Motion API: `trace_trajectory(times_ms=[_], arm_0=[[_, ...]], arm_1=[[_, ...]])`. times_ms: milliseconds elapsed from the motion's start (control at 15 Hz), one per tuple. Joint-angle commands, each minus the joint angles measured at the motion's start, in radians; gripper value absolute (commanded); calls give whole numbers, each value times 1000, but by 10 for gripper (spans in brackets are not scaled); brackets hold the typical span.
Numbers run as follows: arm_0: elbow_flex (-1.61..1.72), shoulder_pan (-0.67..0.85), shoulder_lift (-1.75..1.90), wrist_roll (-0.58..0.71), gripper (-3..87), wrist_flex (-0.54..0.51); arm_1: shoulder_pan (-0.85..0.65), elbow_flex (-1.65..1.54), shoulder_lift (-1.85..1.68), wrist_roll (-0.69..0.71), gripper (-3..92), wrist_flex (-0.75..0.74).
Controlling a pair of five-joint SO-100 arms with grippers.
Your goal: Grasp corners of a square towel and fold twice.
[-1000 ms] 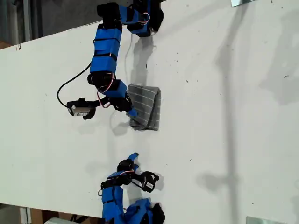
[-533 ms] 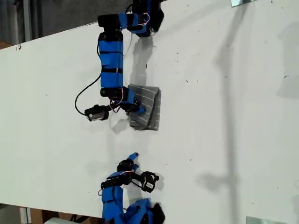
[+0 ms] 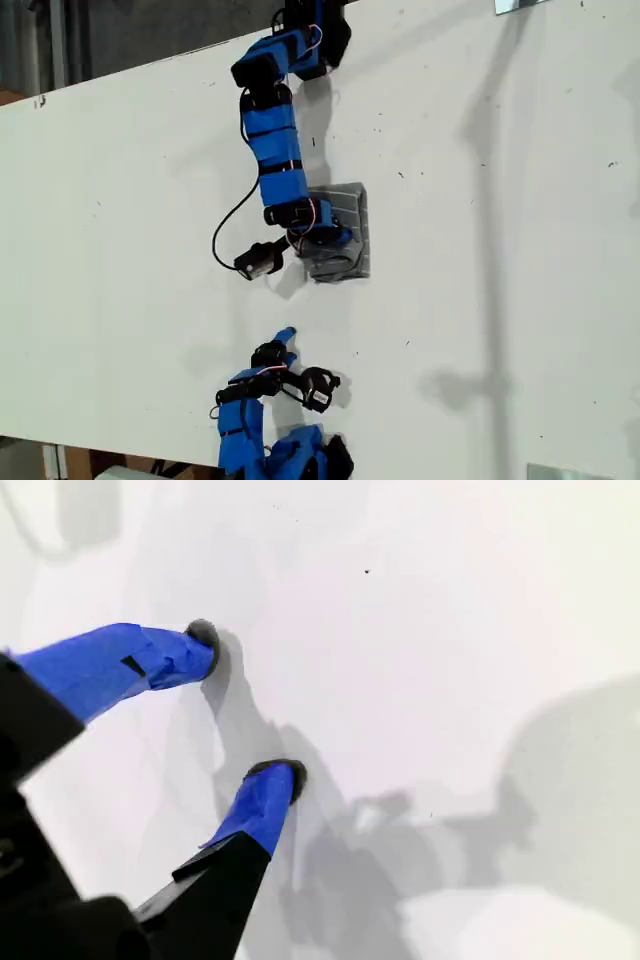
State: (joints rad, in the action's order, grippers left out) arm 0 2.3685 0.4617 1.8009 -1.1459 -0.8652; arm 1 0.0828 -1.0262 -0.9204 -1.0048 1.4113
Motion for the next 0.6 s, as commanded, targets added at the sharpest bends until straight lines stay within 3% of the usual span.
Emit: trace_trajectory(times_ms=[0, 400, 533], arm_0=[[-2, -6, 26, -8, 221, 8], [-2, -6, 26, -8, 221, 8], [0, -6, 28, -8, 221, 8]], arm_1=[[32, 51, -118, -6, 150, 17], [51, 66, -279, 2, 153, 94], [-15, -103, -511, -21, 148, 109]])
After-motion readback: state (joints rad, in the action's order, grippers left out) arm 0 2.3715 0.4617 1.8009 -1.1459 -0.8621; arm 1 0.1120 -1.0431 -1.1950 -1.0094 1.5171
